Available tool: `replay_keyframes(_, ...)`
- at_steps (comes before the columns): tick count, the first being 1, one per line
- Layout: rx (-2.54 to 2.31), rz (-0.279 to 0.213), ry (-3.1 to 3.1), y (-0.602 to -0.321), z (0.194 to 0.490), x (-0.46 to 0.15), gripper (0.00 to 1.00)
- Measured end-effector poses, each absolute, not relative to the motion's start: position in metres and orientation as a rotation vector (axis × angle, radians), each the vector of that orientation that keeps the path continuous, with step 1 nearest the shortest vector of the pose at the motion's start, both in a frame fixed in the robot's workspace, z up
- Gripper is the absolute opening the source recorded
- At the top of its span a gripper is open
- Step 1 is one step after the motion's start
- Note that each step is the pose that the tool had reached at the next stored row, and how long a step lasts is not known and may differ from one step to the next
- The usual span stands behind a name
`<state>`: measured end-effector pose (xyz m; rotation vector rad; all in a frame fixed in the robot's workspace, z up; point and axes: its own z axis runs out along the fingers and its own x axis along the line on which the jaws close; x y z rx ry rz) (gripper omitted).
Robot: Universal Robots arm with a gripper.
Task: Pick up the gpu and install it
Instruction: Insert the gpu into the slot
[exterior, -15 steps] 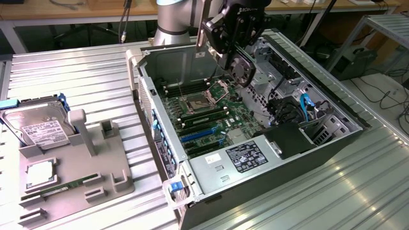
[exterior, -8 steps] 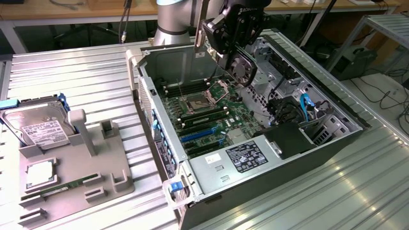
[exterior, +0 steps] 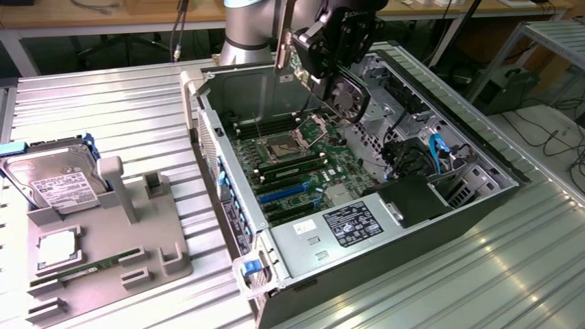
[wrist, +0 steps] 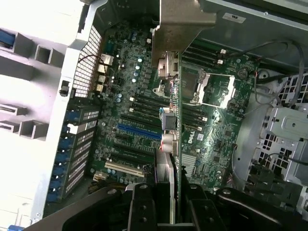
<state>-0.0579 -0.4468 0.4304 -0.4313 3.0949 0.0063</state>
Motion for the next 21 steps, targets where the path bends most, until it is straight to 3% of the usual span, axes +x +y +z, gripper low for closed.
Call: replay_keyframes(21, -0.662, 0.009, 3.054, -0.4484, 0.4304, -0.0580, 0.28)
